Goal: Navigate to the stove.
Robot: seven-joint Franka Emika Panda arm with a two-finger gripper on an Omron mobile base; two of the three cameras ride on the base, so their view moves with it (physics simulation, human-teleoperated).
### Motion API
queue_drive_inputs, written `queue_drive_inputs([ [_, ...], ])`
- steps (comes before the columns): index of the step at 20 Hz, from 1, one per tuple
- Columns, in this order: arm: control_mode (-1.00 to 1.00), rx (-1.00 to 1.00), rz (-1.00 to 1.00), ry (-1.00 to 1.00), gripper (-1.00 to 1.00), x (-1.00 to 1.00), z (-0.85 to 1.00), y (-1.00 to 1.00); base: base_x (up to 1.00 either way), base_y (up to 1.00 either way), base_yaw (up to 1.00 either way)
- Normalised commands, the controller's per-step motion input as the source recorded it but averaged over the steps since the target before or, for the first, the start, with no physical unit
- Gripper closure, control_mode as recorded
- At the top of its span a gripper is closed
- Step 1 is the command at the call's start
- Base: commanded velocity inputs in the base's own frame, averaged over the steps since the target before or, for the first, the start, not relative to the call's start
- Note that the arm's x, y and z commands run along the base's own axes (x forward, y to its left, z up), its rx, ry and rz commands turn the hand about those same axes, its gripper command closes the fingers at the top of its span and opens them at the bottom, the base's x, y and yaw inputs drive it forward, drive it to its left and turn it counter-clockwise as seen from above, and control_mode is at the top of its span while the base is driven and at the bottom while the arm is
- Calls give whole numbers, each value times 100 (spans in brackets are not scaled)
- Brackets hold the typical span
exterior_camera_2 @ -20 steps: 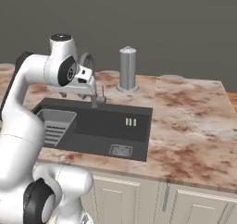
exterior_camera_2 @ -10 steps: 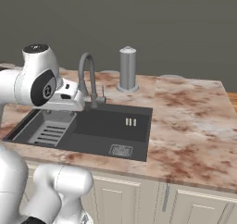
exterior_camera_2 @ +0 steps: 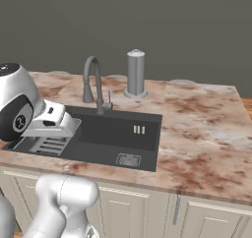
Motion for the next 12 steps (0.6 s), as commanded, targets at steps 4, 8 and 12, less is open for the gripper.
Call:
queue_drive_inputs([
  [4, 100, 0, 0, 0, -100, 0, 0, 0, -8, -4, 0],
  [8, 100, 0, 0, 0, -100, 0, 0, 0, -62, 2, 20],
  [12, 100, 0, 0, 0, -100, 0, 0, 0, -79, 34, 70],
])
